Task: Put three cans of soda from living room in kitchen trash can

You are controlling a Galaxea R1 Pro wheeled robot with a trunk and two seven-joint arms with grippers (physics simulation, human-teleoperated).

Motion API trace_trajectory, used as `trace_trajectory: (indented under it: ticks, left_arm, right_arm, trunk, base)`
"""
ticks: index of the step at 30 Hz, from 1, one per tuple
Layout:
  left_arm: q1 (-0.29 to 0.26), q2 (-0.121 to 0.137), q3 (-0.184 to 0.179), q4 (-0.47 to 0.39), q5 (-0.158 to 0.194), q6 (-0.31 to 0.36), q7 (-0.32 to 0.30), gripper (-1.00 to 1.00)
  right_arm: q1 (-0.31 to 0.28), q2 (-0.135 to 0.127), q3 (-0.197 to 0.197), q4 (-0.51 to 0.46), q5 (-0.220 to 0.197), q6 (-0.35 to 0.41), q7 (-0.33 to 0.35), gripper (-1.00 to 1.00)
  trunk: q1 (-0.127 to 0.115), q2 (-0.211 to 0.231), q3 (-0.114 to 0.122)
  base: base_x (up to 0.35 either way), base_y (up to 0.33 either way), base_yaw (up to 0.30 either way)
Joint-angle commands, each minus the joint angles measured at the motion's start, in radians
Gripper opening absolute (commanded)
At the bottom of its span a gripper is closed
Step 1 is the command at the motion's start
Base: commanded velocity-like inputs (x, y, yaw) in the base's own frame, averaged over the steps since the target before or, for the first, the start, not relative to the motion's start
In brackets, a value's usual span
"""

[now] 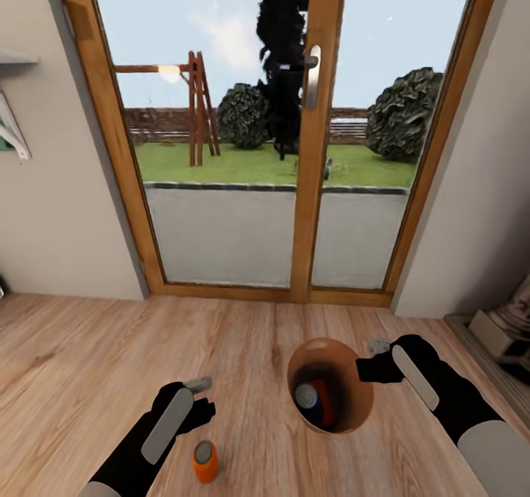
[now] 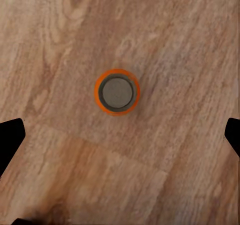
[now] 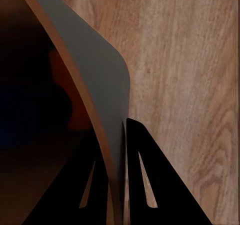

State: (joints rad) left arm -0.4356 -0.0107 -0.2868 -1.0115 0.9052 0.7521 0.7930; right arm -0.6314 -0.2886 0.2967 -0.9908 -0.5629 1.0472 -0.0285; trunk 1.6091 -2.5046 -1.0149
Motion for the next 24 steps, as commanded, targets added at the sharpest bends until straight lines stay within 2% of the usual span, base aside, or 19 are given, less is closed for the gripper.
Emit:
trace_trajectory:
  ticks: [1, 9, 14, 17, 18, 19, 21, 24]
  left_arm:
    - [0.000, 0.000, 0.000, 0.003, 0.000, -0.001, -0.001, 1.00]
    - [-0.003, 0.004, -0.004, 0.042, -0.002, -0.014, -0.012, 1.00]
    - [-0.023, 0.001, 0.003, 0.051, -0.010, -0.012, -0.018, 1.00]
    - [-0.028, 0.006, 0.003, 0.078, -0.017, -0.005, -0.065, 1.00]
    - [-0.032, 0.006, 0.002, 0.109, -0.019, -0.005, -0.077, 1.00]
    - [-0.050, 0.004, -0.001, 0.176, -0.022, -0.011, -0.089, 1.00]
    - [-0.070, 0.001, -0.005, 0.237, -0.027, -0.016, -0.103, 1.00]
    - [-0.086, -0.001, -0.012, 0.295, -0.068, -0.030, -0.152, 1.00]
  right_arm:
    - [-0.001, 0.000, -0.001, -0.001, -0.037, 0.000, 0.004, -1.00]
    - [0.001, 0.001, -0.001, -0.002, -0.037, 0.000, 0.004, -1.00]
    - [0.001, 0.002, 0.000, -0.002, -0.038, 0.000, 0.004, -1.00]
    - [0.001, 0.000, 0.000, -0.003, -0.038, 0.000, 0.004, -1.00]
    - [0.001, 0.000, 0.001, -0.004, -0.038, 0.000, 0.004, -1.00]
    - [0.002, 0.000, 0.001, -0.005, -0.038, 0.000, 0.004, -1.00]
    - [0.002, 0.000, 0.001, -0.006, -0.038, 0.000, 0.004, -1.00]
    - [0.002, -0.001, 0.001, -0.009, -0.038, 0.000, 0.004, -1.00]
  trunk:
    - [0.000, 0.000, 0.000]
    - [0.000, 0.000, 0.000]
    - [0.001, -0.001, -0.011]
    - [0.003, -0.001, -0.023]
    - [0.003, -0.002, -0.027]
    - [0.003, -0.002, -0.031]
    - [0.004, -0.002, -0.039]
    - [0.006, -0.003, -0.050]
  base:
    - [0.345, 0.000, 0.000]
    - [0.320, 0.000, 0.000]
    - [0.066, 0.000, 0.000]
    - [0.008, 0.000, 0.000]
    - [0.003, 0.000, 0.000]
    - [0.002, 0.000, 0.000]
    - [0.001, 0.000, 0.000]
    - [0.000, 0.000, 0.000]
